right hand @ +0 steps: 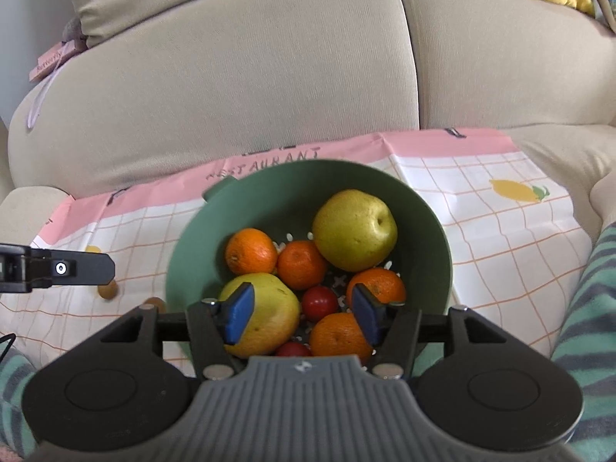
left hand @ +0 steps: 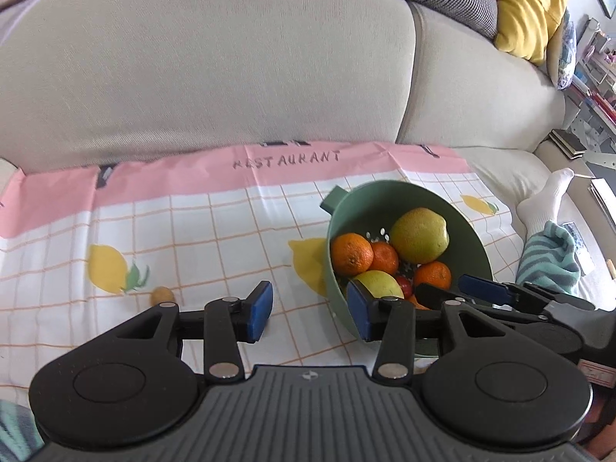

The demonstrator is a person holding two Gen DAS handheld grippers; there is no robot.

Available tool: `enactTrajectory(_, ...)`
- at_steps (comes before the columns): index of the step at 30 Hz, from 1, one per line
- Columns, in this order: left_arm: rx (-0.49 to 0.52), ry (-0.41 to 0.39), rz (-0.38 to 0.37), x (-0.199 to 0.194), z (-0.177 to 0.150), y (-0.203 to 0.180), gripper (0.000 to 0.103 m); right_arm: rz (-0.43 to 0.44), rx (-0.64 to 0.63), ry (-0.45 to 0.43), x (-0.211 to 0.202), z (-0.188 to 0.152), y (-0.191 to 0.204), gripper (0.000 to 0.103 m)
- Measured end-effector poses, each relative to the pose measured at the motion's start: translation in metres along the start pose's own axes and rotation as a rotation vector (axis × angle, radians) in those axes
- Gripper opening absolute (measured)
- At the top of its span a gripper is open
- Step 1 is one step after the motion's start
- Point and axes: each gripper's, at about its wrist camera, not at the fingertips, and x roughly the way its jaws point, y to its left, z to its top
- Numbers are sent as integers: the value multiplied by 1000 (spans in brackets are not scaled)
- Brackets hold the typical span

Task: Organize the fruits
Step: 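Withdraw both tools from the colander toward the brown longans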

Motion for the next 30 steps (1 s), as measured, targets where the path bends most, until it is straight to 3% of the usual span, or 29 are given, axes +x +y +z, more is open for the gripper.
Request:
enactTrajectory(8,35,-69,84,-23,-5,16,55,37,-70,-62,-28,-3,36,56)
enactTrajectory(13,-21,-104,87,-39,-7,38,66,97,-113,-71,-35,-8,60,56)
enactTrajectory(17,-65,-100,73,-45,-10,53,66,144,-163,-43,-33,-14,82,65)
enactTrajectory(22,-114,-93,47,-47,-16,66,66,210,-202,14,-25,-20,107,65)
enactTrajectory(30,-108,-92,80,-39,-19,78,66,189,-278,80,0,-25,134,65)
